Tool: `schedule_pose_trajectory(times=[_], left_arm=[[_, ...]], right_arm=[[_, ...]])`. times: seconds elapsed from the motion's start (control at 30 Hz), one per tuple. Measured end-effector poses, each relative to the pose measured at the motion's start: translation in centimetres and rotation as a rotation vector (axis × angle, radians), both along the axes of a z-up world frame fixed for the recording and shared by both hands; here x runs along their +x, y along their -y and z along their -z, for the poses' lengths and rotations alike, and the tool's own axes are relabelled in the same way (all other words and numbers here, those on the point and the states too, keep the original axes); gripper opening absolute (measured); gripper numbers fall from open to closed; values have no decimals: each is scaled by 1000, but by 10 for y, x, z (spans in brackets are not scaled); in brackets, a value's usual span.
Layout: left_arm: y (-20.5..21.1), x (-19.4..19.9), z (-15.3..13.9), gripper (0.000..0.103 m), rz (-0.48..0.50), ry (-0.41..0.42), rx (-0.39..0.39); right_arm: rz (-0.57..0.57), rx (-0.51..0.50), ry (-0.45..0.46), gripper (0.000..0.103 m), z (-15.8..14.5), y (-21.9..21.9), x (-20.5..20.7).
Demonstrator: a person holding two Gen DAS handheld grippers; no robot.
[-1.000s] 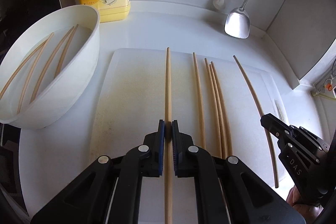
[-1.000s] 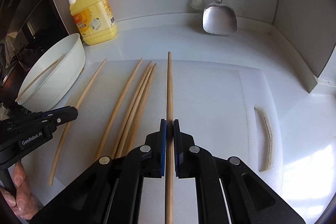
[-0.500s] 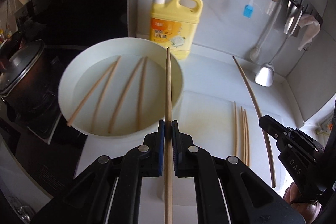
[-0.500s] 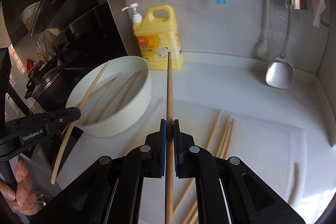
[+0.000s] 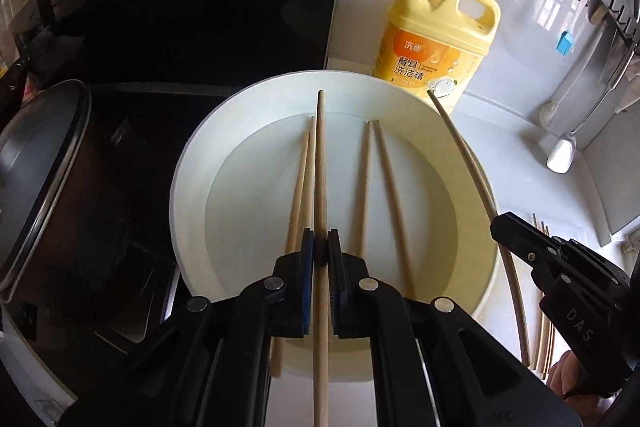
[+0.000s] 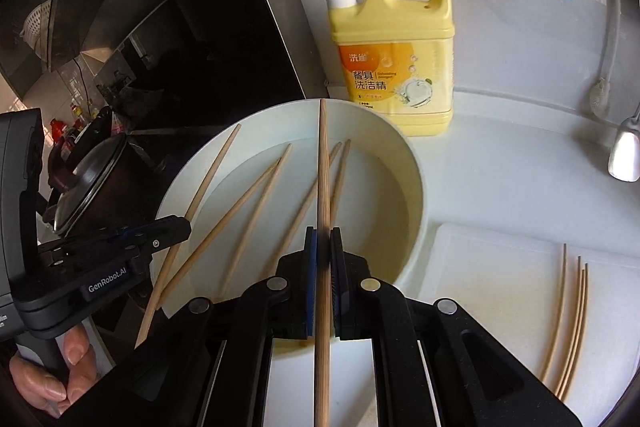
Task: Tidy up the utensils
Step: 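Lift both held chopsticks and carry them over the water basin, then open both grippers to drop the chopsticks into the basin, then move both open grippers back over the remaining chopsticks on the board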
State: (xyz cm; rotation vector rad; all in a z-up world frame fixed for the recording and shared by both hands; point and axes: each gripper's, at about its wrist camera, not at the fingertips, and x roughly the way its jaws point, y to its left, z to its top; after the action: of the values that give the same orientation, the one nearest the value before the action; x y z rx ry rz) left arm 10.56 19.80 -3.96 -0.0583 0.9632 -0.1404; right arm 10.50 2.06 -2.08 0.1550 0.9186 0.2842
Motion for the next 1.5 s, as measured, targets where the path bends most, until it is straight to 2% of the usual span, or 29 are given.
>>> schedule_pose_trajectory(times=[0.23, 0.47, 0.5, 0.53, 0.6, 0.67, 0.8, 1.1, 1.5], left_arm=[[-12, 31, 23, 8, 52, -68, -12], [-15, 50, 33, 9, 65, -98, -17], [-17, 51, 34, 18, 59, -101, -20], [-19, 54, 33, 25, 51, -102, -23], [-25, 53, 29, 65, 22, -82, -21], [-32, 51, 22, 73, -5, -50, -16], [-40, 51, 19, 75, -29, -60, -10], [-43, 41, 16, 80, -41, -79, 3], [-9, 14, 0, 81, 3, -45, 23]], right_arm=[[48, -8, -54, 6, 19, -22, 28], [63, -30, -98, 7, 30, -27, 47], [69, -34, -105, 10, 31, -27, 49], [75, -39, -111, 19, 31, -26, 48], [82, -51, -97, 26, 28, -25, 47], [78, -71, -81, 26, 23, -25, 45], [83, -75, -73, 27, 16, -20, 39], [105, -67, -60, 36, 7, -12, 18], [145, -61, -22, 41, -7, 13, -20]])
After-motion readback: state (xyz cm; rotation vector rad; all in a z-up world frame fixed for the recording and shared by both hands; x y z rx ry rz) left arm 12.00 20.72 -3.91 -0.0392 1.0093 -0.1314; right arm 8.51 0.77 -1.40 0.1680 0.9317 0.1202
